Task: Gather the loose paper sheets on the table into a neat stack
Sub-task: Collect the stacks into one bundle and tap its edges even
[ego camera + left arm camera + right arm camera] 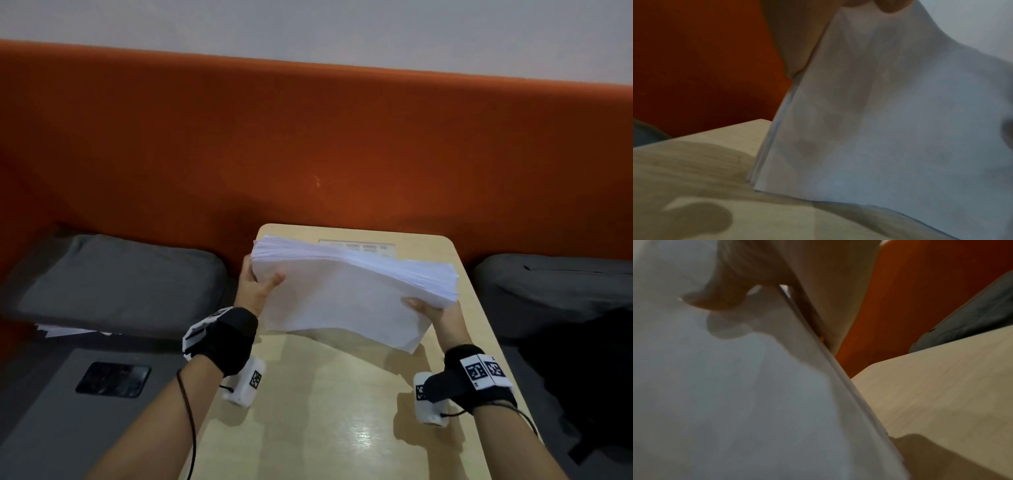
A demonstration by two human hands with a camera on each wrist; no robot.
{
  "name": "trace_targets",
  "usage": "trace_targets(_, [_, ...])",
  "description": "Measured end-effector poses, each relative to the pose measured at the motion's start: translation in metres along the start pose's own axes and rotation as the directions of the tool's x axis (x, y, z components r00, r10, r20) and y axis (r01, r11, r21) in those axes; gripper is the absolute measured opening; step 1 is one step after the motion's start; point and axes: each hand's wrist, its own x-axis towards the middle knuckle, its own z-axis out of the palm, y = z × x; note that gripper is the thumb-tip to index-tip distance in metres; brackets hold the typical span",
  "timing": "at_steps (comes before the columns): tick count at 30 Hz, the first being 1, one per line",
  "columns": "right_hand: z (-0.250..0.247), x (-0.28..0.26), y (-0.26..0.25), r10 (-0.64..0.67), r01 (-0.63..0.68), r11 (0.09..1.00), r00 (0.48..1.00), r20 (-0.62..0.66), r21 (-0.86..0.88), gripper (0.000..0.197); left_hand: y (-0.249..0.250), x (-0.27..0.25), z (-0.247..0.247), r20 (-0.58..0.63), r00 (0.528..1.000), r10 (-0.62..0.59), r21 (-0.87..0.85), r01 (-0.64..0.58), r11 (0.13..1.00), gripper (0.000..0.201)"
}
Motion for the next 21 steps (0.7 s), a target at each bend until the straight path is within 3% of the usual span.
trace_targets(3, [-0.005,-0.001,0.002,0.04,-0.042,0.998,0.998,0.049,0.041,0.06,-0.004,0.001,-0.003,-0.055,0.997,0.049,-0.079,-0.053,0.995,0.128])
trace_targets(5, [-0.007,-0.002,0.003,0.06,-0.063,0.997,0.996,0.072,0.049,0.075,-0.006,0.002,-0.004,-0.042,0.997,0.059,-0.113,-0.063,0.992,0.129])
trace_targets(11, [-0.001,0.0,-0.001,0.041,-0.041,0.999,0.995,0.091,-0.008,0.083,-0.011,0.004,-0.001,0.032,0.998,0.059,-0.067,-0.057,0.996,0.134])
trace_targets(15, [-0.003,0.004,-0.005,0.036,-0.036,0.999,0.997,0.074,-0.012,0.074,-0.004,0.012,0.004,0.101,0.995,0.012,-0.039,-0.008,0.999,0.115])
trace_targets(18, [-0.005,0.005,-0.002,0.042,-0.04,0.999,0.998,0.048,-0.03,0.068,-0.005,0.016,0.007,0.102,0.994,-0.04,0.096,0.03,0.995,0.062])
trace_targets(21, [-0.001,0.003,0.0,0.01,-0.01,0.999,1.0,0.015,-0.03,0.052,-0.009,0.014,0.01,0.059,0.998,-0.006,0.166,-0.004,0.986,0.039])
